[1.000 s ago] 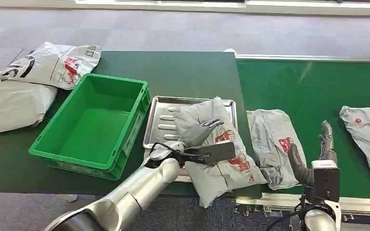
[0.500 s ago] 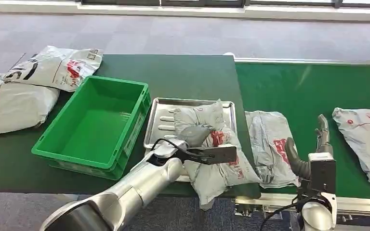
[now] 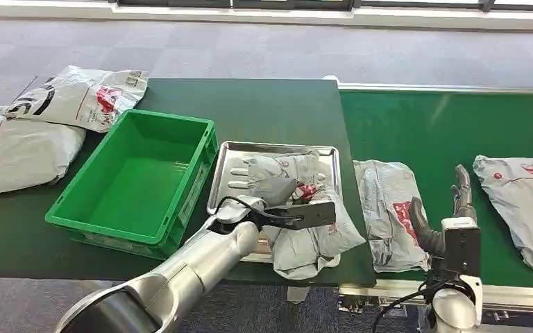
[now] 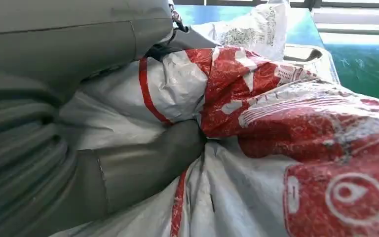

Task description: Moved the parcel from conveyor to table for the left to box.

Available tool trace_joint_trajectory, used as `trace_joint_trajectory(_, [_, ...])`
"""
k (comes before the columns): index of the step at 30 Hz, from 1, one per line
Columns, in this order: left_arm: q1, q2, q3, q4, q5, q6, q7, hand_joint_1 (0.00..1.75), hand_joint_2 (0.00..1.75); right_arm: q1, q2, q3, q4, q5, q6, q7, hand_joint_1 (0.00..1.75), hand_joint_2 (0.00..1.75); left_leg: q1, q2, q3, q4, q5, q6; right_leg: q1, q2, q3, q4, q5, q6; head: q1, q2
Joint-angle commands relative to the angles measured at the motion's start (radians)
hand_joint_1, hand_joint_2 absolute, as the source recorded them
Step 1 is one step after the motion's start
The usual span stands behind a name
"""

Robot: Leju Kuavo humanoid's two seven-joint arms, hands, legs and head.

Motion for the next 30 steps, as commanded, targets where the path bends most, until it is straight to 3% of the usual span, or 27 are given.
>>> trace_joint_trajectory(1, [0.031, 0.036, 0.145, -0.004, 0.079, -0.006, -0.089, 1.75, 1.75, -0.022, -0.011, 0.015, 0.062, -0.003, -0.007, 0.005, 0.00, 1.75, 0.000, 0.004, 0.000, -0.004, 0.002, 0.000, 0.000, 0.005, -0.002, -0.005, 0.004, -0.001, 0.000, 0.000])
trace_joint_trajectory(8, [0.008, 0.125, 0.289, -0.321, 0.145, 0.016, -0.129, 1.75, 1.75, 0.020, -0.013, -0.008, 0.021, -0.002, -0.028, 0.002, 0.00, 1.75, 0.001, 0.004, -0.004, -0.001, 0.002, -0.001, 0.001, 0.004, -0.006, -0.001, 0.003, -0.002, 0.000, 0.000])
trace_joint_trajectory(17, [-0.017, 0.321, 0.557, -0.582, 0.235, 0.079, -0.105, 1.75, 1.75, 0.156, -0.021, -0.054, -0.084, -0.021, -0.040, -0.016, 0.00, 1.75, 0.001, 0.005, -0.009, -0.001, 0.003, -0.004, 0.002, 0.007, -0.014, 0.001, 0.003, -0.003, 0.000, 0.000])
trace_joint_trajectory(28, [-0.004, 0.307, 0.553, -0.588, 0.229, 0.081, -0.113, 1.75, 1.75, 0.151, -0.018, -0.053, -0.083, -0.020, -0.038, -0.016, 0.00, 1.75, 0.001, 0.000, -0.014, -0.002, 0.004, -0.003, 0.001, 0.001, -0.016, 0.000, 0.002, -0.002, 0.000, 0.000])
trace_joint_trajectory(30, [0.009, 0.331, 0.578, -0.604, 0.219, 0.121, -0.103, 1.75, 1.75, 0.166, -0.013, -0.060, -0.093, -0.019, -0.042, -0.016, 0.00, 1.75, 0.001, 0.001, -0.012, -0.003, 0.003, -0.003, 0.001, 0.002, -0.015, -0.001, 0.002, -0.003, 0.000, 0.000])
